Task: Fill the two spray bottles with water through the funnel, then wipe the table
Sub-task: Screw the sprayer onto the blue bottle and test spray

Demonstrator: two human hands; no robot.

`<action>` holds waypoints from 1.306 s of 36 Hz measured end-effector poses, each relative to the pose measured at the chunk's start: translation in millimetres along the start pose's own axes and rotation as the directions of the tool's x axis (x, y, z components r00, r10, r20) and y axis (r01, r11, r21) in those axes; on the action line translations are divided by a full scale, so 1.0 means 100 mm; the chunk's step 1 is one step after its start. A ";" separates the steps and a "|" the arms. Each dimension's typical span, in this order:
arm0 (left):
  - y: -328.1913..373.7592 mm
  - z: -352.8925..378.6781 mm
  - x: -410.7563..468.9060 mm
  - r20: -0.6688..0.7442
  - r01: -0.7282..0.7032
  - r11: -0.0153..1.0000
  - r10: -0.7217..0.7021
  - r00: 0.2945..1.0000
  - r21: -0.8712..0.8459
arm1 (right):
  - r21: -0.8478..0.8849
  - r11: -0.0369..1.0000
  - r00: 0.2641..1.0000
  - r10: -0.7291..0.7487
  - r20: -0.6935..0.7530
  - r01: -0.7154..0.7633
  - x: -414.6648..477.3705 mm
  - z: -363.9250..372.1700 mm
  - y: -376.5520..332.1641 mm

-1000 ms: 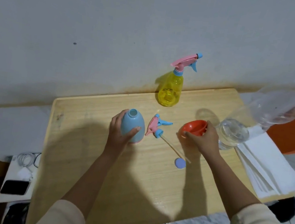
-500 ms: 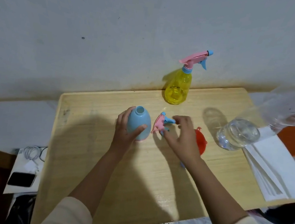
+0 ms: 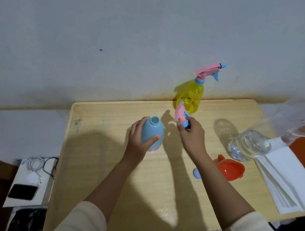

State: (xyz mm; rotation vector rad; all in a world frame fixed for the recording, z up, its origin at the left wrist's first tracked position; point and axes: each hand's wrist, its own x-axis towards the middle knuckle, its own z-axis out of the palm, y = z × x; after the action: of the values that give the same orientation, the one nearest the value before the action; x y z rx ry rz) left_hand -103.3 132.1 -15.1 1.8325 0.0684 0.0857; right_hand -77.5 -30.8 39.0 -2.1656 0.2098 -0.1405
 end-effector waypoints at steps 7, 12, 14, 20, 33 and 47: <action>0.01 -0.02 -0.02 0.032 0.012 1.000 -0.011 0.999 -0.021 | 0.545 0.826 0.990 -0.115 -0.081 0.141 -0.02 -0.34 -0.76; 0.04 -0.02 0.00 0.030 -0.010 1.000 0.010 1.000 0.006 | 0.674 0.702 0.973 -0.184 -0.141 0.231 -0.07 -0.36 -1.12; 0.05 -0.01 0.00 0.025 -0.007 1.000 0.007 1.000 0.008 | 0.677 0.688 0.965 -0.209 -0.158 0.260 -0.10 -0.34 -1.20; 0.04 0.00 0.00 0.032 0.043 0.999 -0.043 0.999 -0.006 | 0.689 0.641 0.934 -0.319 -0.163 0.339 -0.13 -0.23 -1.27; -0.04 0.01 -0.04 -0.042 -0.084 0.996 0.083 0.996 -0.028 | 0.462 0.872 0.972 -0.222 0.079 0.162 -0.23 0.27 -0.52; -0.35 0.03 0.07 0.115 -0.085 0.991 0.073 0.991 0.104 | 0.442 0.896 0.928 -0.207 0.309 0.052 -0.11 0.18 -0.28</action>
State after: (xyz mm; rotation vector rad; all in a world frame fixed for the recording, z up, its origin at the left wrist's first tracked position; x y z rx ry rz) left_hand -96.2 138.8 -49.2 1.9454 -0.0791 0.0366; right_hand -82.2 1.7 52.2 -1.7251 -0.1644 0.1165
